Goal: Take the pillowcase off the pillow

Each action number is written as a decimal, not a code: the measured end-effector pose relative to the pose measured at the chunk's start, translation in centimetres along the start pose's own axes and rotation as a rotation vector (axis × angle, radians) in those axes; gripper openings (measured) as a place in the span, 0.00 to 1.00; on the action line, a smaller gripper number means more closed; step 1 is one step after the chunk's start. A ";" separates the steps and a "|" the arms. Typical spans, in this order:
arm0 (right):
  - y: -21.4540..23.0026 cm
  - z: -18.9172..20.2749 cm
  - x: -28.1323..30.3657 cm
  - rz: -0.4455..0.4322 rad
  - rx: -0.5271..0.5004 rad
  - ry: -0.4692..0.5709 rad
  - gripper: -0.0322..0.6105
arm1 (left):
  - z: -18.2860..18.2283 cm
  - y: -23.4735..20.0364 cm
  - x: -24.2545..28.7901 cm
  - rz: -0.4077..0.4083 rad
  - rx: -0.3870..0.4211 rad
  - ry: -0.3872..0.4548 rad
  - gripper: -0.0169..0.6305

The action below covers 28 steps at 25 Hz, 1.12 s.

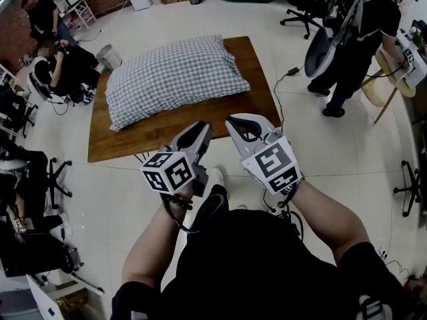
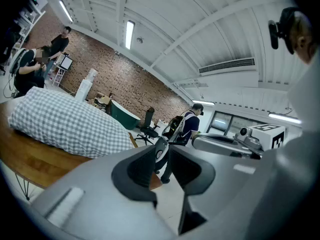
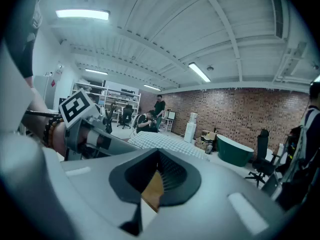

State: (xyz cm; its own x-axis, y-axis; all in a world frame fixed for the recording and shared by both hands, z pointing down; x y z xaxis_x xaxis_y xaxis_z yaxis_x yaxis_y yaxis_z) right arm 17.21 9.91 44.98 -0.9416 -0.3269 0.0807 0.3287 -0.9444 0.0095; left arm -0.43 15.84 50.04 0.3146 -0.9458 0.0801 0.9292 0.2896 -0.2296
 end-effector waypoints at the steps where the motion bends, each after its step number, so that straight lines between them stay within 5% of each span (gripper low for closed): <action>1: 0.3 -0.2 0.6 0.003 0.000 -0.002 0.05 | -0.2 -0.6 0.3 0.004 -0.005 -0.002 0.17; 7: 2.9 -0.2 3.8 0.021 0.001 -0.043 0.06 | 0.3 -4.3 2.8 0.007 -0.091 -0.015 0.20; 16: 10.3 -1.0 11.6 0.050 0.038 -0.116 0.11 | 2.1 -13.2 9.3 0.008 -0.400 -0.024 0.30; 28: 18.1 -0.5 23.9 0.076 0.113 -0.258 0.16 | 4.4 -26.1 15.5 -0.025 -0.702 -0.074 0.39</action>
State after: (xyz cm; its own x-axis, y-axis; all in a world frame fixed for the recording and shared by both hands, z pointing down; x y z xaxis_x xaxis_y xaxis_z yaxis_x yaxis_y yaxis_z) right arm 0.62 -15.06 46.62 -0.8689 -0.3631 0.3364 0.4174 -0.9028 0.1036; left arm -18.96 -5.78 61.55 0.3305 -0.9312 0.1540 0.5997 0.0812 -0.7961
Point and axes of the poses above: the fingertips, and each gripper's own axes: x forward along the fingers, y to its right, z out of its underside, the point moved 10 cm from there along -x, backward along the fingers, and after that the axes turned 11 degrees about x, right-handed, at the moved point
